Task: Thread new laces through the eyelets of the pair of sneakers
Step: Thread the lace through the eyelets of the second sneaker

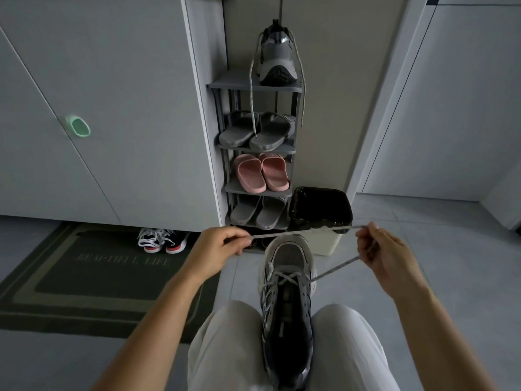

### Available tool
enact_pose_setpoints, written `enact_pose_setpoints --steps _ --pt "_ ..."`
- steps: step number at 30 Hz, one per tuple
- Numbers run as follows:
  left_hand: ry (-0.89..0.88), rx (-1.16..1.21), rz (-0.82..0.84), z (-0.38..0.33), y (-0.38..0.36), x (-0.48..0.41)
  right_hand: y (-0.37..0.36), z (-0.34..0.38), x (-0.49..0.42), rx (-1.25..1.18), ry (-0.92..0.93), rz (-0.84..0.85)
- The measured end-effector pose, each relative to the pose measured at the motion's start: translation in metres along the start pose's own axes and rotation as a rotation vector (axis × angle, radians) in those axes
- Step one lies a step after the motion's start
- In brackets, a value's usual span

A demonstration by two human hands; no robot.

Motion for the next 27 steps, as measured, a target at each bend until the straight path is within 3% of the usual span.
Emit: enact_pose_setpoints --steps 4,7,8,10,11,13,20,27 --pt "0.112 -0.007 -0.008 0.016 -0.001 0.018 0.013 -0.023 -0.004 0.226 -0.024 -0.091" --pt "0.067 0.040 0.036 -0.004 -0.022 0.025 -0.007 -0.021 0.010 0.691 0.381 -0.201" --pt "0.041 0.070 0.069 -0.014 -0.031 0.025 -0.024 -0.020 0.021 0.766 0.549 -0.116" --pt "0.018 0.162 0.122 -0.034 -0.046 0.023 -0.063 -0.024 0.045 0.880 0.741 0.210" --pt "0.015 0.201 0.130 -0.040 -0.050 0.021 -0.077 -0.027 0.054 0.916 0.749 0.338" --pt "0.022 0.267 0.129 -0.046 -0.050 0.018 -0.085 -0.029 0.057 0.874 0.651 0.424" --pt "0.147 0.375 0.087 -0.018 -0.042 0.033 -0.057 -0.029 0.042 0.928 0.589 0.303" --pt "0.195 0.404 0.012 -0.029 -0.058 0.033 -0.080 -0.043 0.058 0.963 0.660 0.481"
Point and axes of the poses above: each hand's wrist, its own x-axis away from the middle knuckle, its own y-axis out of the back of the hand, z = x × y, the point moved 4 cm from there along -x, towards the middle knuckle, and after that the axes turned 3 degrees about -y, right-handed, at the moved point
